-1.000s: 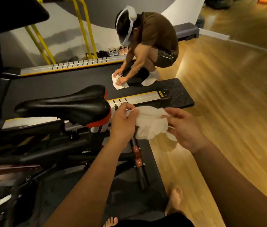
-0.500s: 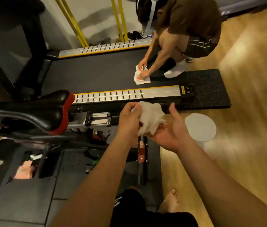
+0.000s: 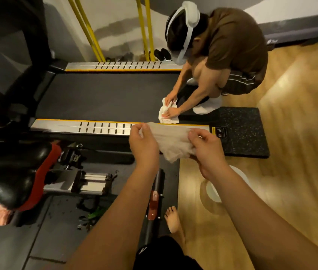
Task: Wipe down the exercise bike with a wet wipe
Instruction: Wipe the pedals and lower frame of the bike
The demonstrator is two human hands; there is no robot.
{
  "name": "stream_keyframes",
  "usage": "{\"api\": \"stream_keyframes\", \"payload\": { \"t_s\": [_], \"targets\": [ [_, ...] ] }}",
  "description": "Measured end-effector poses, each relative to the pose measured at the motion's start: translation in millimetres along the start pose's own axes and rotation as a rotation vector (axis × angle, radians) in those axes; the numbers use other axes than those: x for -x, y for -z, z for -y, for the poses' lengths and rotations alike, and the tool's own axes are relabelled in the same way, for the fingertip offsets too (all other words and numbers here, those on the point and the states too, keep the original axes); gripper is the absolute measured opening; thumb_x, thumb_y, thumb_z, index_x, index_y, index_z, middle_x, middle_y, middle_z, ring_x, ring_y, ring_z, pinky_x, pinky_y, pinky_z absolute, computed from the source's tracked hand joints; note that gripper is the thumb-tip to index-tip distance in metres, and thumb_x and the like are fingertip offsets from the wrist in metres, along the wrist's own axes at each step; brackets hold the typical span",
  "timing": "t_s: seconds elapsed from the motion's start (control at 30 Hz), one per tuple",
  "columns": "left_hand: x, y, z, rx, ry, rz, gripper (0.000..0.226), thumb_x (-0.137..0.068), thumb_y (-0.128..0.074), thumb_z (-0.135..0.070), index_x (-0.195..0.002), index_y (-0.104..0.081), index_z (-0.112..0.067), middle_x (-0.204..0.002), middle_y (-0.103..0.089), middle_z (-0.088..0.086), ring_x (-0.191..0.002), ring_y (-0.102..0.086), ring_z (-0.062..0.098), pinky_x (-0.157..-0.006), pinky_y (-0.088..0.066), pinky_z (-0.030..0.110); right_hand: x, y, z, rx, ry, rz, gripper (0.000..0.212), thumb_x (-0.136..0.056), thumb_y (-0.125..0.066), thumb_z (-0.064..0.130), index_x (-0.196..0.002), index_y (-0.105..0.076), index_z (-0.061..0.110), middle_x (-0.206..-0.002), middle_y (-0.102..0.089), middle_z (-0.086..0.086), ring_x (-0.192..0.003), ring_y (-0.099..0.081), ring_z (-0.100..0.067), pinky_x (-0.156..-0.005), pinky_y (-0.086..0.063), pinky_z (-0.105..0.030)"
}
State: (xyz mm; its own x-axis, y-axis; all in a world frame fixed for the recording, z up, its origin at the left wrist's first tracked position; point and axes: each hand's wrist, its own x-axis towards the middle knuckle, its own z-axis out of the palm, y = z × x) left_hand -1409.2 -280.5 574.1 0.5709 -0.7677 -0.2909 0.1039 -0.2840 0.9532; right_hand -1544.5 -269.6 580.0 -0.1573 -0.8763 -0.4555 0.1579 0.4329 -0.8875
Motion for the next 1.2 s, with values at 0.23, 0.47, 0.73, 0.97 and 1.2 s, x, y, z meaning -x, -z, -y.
{"api": "stream_keyframes", "payload": {
  "t_s": [0.23,0.47,0.73,0.97,1.2],
  "targets": [
    [-68,-37,-37,0.23,0.199,0.175,0.016,-0.104,-0.044,-0.025,-0.1,-0.058,-0.02,-0.104,-0.065,0.008,-0.099,-0.065,0.025,-0.083,-0.059,0.043,-73,-48,39,-0.478,-0.512,0.367,0.07,-0.086,-0.059,0.062,-0.133,-0.056,0.011,-0.127,-0.063,-0.018,-0.117,-0.061,-0.038,-0.103,-0.044,-0.053],
    [-156,18,-62,0.407,0.241,-0.088,0.019,-0.095,-0.048,-0.017,-0.095,-0.065,-0.009,-0.098,-0.071,0.013,-0.089,-0.068,0.029,-0.074,-0.057,0.037,-129,-175,66,-0.313,-0.637,0.719,0.057,-0.097,-0.046,0.047,-0.135,-0.056,0.006,-0.131,-0.061,-0.018,-0.123,-0.056,-0.034,-0.109,-0.039,-0.047],
    [-216,86,-67,0.364,0.25,-0.752,0.015,-0.096,-0.047,-0.01,-0.098,-0.061,-0.006,-0.095,-0.064,0.011,-0.086,-0.067,0.028,-0.061,-0.061,0.044,-185,-330,61,0.049,-0.776,0.904,0.049,-0.1,-0.045,0.041,-0.133,-0.056,0.006,-0.128,-0.062,-0.02,-0.117,-0.06,-0.036,-0.094,-0.05,-0.047],
    [-217,139,-97,-0.161,0.297,-0.803,0.011,-0.094,-0.055,-0.028,-0.095,-0.064,-0.024,-0.094,-0.067,-0.002,-0.085,-0.063,0.018,-0.077,-0.055,0.038,-181,-411,63,0.217,-0.783,1.08,0.025,-0.102,-0.044,0.017,-0.122,-0.059,0.011,-0.114,-0.066,-0.017,-0.097,-0.066,-0.034,-0.088,-0.053,-0.049],
    [-211,212,-132,-0.516,0.254,-0.871,0.009,-0.098,-0.055,-0.027,-0.101,-0.061,-0.021,-0.09,-0.06,-0.009,-0.082,-0.057,0.009,-0.066,-0.041,0.024,-149,-470,62,0.288,-0.804,1.143,0.026,-0.1,-0.05,0.018,-0.124,-0.056,0.013,-0.118,-0.066,-0.016,-0.102,-0.066,-0.037,-0.081,-0.055,-0.048]
  ]
}}
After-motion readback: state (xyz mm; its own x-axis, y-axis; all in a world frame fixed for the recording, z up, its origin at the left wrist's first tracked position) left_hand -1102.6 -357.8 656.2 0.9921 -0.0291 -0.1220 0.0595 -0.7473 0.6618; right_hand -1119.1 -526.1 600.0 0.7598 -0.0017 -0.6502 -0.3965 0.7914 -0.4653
